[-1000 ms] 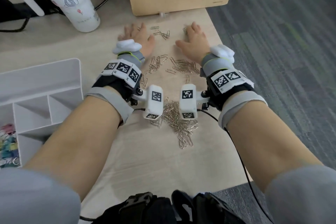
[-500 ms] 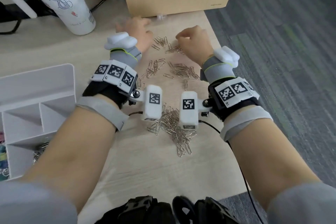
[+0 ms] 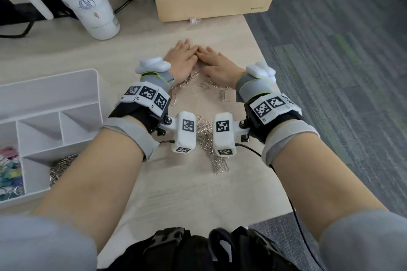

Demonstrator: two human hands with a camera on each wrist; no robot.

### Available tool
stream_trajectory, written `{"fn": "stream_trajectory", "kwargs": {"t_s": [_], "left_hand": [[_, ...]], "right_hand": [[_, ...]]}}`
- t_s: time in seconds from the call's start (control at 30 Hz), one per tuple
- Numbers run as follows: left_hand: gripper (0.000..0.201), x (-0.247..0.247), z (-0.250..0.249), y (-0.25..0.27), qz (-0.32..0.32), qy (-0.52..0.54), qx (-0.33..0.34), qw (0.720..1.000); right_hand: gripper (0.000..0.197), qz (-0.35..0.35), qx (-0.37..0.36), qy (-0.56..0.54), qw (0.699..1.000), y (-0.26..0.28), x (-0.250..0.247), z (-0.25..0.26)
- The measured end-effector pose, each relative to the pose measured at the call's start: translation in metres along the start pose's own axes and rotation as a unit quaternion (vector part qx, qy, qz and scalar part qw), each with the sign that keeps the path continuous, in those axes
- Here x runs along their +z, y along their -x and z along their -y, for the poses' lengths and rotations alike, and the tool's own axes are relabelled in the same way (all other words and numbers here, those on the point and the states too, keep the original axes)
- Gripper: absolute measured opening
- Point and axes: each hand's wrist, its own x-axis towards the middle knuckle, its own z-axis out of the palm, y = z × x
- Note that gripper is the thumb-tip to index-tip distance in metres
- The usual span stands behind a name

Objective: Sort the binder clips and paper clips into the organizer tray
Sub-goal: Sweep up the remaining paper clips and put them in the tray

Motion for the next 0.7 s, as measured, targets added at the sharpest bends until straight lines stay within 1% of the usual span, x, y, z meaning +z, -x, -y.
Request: {"fn": "stream_trajectory", "kwargs": {"t_s": [0.17, 0.27, 0.33, 0.43, 0.5, 0.53, 0.63, 0.7], "left_hand": [[0.046, 0.004, -0.014, 0.032, 0.033, 0.013, -0.001, 0.999], [0.046, 0.003, -0.019, 0.044, 0.031, 0.028, 0.006, 0.999], [0.046, 0.006, -0.018, 0.051, 0.034, 0.036, 0.014, 0.999], [0.044, 0.007, -0.017, 0.064, 0.023, 0.058, 0.005, 0.998], [0.041, 0.031, -0.017, 0.118, 0.014, 0.057, 0.030, 0.998], [0.040, 0.028, -0.016, 0.118, 0.006, 0.060, 0.046, 0.997], [0.038, 0.029, -0.016, 0.127, -0.004, 0.073, 0.036, 0.997], [0.036, 0.026, -0.015, 0.129, 0.004, 0.098, 0.034, 0.995]], "right_hand": [[0.058, 0.012, 0.009, -0.017, 1.000, 0.026, 0.012, 0.000], [0.055, -0.004, -0.005, -0.021, 1.000, 0.038, 0.013, 0.003], [0.053, -0.015, -0.013, -0.043, 0.999, 0.047, 0.016, 0.005], [0.051, -0.028, -0.012, -0.080, 0.996, 0.060, 0.018, 0.008], [0.049, -0.049, -0.033, -0.093, 0.994, 0.113, 0.052, 0.015], [0.047, -0.056, -0.036, -0.102, 0.993, 0.113, 0.050, 0.014], [0.041, -0.061, -0.022, -0.112, 0.992, 0.118, 0.054, 0.011], [0.038, -0.057, -0.001, -0.151, 0.987, 0.117, 0.049, 0.010]]}}
